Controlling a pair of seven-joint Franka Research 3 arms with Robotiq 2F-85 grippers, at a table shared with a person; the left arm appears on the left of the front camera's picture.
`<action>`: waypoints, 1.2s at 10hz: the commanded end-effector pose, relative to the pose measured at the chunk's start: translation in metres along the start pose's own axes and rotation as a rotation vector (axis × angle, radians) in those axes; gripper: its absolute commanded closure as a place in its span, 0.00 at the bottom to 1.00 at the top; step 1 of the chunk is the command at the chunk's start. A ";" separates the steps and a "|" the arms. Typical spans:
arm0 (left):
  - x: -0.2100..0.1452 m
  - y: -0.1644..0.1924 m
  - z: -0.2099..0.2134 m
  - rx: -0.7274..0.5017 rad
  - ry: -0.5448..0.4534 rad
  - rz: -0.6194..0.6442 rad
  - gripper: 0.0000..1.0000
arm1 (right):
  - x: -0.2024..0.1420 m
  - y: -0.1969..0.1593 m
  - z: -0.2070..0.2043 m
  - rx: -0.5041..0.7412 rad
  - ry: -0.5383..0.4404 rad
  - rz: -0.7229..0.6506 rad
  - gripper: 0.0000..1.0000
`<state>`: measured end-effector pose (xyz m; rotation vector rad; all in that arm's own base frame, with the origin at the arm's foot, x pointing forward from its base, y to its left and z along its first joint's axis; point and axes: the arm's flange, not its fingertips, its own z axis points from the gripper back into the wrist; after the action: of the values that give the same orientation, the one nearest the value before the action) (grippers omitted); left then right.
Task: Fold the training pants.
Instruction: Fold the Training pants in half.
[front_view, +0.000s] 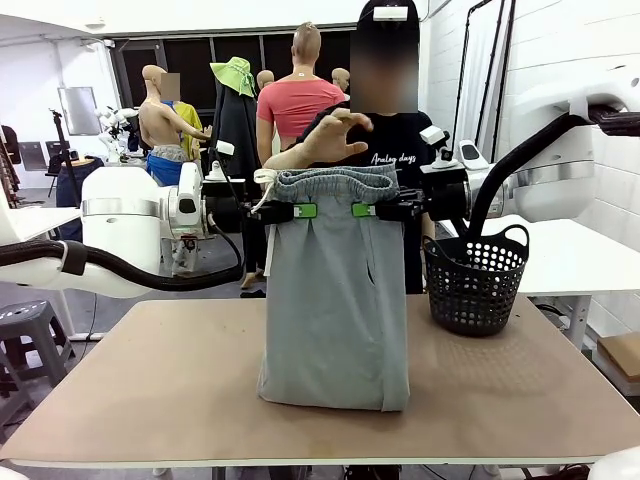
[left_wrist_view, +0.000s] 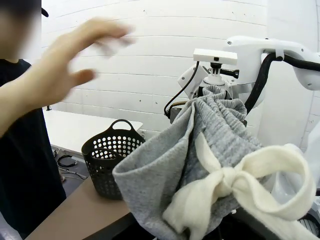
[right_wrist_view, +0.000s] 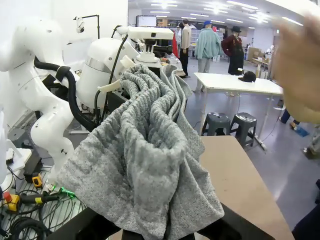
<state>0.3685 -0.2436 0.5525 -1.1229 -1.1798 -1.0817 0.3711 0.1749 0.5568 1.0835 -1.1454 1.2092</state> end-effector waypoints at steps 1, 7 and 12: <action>0.002 -0.001 -0.001 -0.003 -0.015 0.006 1.00 | 0.002 0.002 0.000 0.001 -0.034 -0.011 1.00; 0.002 -0.001 -0.001 -0.003 -0.015 0.006 1.00 | 0.002 0.002 0.000 0.001 -0.034 -0.011 1.00; 0.002 -0.001 -0.001 -0.003 -0.015 0.006 1.00 | 0.002 0.002 0.000 0.001 -0.034 -0.011 1.00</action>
<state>0.3685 -0.2436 0.5525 -1.1229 -1.1798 -1.0817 0.3711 0.1749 0.5568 1.0835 -1.1455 1.2092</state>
